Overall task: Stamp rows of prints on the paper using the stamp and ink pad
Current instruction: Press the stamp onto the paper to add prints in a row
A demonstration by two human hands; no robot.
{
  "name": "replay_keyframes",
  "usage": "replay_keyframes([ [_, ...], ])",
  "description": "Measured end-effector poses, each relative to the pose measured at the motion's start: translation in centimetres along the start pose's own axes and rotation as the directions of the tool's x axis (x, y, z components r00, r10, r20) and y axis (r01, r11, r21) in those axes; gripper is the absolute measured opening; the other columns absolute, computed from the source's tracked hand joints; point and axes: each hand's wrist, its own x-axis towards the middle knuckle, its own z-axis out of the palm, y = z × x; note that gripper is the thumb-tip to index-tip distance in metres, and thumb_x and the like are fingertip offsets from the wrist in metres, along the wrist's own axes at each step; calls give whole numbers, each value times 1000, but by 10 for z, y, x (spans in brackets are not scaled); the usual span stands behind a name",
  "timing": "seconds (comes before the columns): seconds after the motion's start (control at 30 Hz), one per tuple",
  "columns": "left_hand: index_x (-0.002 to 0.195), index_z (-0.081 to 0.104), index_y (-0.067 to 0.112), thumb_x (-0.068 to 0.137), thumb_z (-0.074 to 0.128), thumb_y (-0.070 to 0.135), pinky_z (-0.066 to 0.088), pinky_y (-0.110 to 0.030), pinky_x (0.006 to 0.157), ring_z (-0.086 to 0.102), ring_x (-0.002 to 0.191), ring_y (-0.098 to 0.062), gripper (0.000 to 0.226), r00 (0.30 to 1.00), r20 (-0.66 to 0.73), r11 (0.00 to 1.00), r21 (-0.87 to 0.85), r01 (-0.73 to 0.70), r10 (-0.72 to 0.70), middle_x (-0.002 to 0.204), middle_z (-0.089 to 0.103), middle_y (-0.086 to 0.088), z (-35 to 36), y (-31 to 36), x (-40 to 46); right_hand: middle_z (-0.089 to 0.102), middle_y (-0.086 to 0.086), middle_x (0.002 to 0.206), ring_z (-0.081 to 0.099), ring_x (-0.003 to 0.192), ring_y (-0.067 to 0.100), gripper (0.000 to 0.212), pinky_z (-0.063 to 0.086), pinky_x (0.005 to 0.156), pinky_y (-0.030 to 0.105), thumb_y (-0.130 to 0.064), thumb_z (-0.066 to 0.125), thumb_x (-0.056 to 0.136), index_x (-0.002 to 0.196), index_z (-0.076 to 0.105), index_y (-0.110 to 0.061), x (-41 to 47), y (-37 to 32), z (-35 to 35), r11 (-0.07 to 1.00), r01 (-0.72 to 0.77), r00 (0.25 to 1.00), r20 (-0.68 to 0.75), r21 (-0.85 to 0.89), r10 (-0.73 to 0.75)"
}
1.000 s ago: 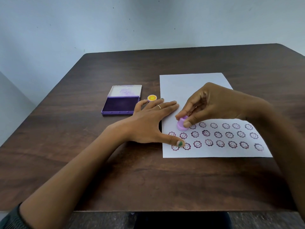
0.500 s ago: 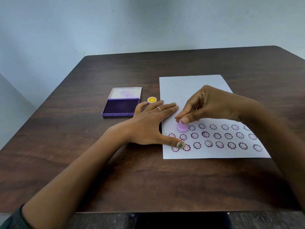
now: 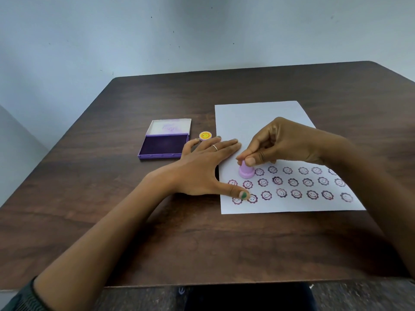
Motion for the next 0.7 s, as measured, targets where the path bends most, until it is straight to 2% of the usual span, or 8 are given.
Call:
replay_keyframes([
  [0.1, 149, 6, 38, 62, 45, 81, -15, -30, 107, -6, 144, -4, 104, 1000, 0, 1000, -6, -2, 2, 158, 4, 18, 0, 0, 0, 76, -5, 86, 69, 74, 11, 26, 48, 55, 12, -47, 70, 54, 76, 75, -33, -1, 0, 1, 1000, 22, 1000, -10, -11, -22],
  [0.2, 149, 6, 39, 61, 44, 81, -14, -30, 107, -6, 144, -4, 105, 1000, -1, 1000, 0, -1, 1, 158, 4, 18, 0, 0, 1, 77, -3, 88, 69, 82, 22, 29, 49, 65, 29, -45, 71, 54, 78, 76, -29, -1, 0, 1, 1000, 4, 1000, -22, 5, -4],
  [0.27, 148, 6, 39, 61, 44, 82, -15, -30, 107, -6, 144, -4, 104, 1000, 0, 1000, 2, 1, -1, 158, 4, 18, 0, -1, 1, 76, -5, 86, 67, 79, 23, 27, 46, 60, 27, -43, 71, 55, 77, 76, -29, -1, 0, 1, 1000, 7, 1000, -22, 3, -7],
  [0.37, 148, 6, 40, 60, 44, 82, -15, -30, 107, -6, 143, -4, 105, 1000, 1, 1000, -4, 0, 0, 158, 4, 19, 0, -1, 1, 76, -12, 79, 65, 68, 13, 27, 45, 55, 20, -44, 70, 56, 78, 75, -29, -3, 0, 3, 1000, 29, 999, -30, -6, -30],
  [0.5, 148, 6, 40, 61, 44, 82, -14, -30, 107, -6, 144, -4, 105, 1000, 5, 1000, 0, -1, 1, 158, 4, 18, 0, -2, 1, 76, -3, 82, 61, 67, 23, 27, 47, 55, 22, -40, 71, 57, 79, 76, -25, -2, 2, 2, 999, 3, 1000, -31, 34, -2],
  [0.57, 149, 6, 39, 61, 44, 81, -14, -30, 108, -6, 144, -5, 105, 1000, -2, 1000, 5, -3, 3, 158, 4, 18, 0, -2, 1, 77, -4, 79, 59, 61, 15, 27, 47, 51, 18, -39, 71, 58, 80, 76, -24, -2, 2, 2, 999, -2, 1000, -22, 41, 3],
  [0.7, 149, 7, 39, 60, 44, 82, -14, -32, 109, -6, 144, -5, 105, 1000, -3, 1000, 3, 0, 0, 158, 5, 18, 1, -1, 1, 73, -23, 67, 63, 59, -3, 30, 44, 48, 6, -38, 70, 60, 83, 75, -20, -5, 1, 5, 999, 49, 998, -39, 19, -48],
])
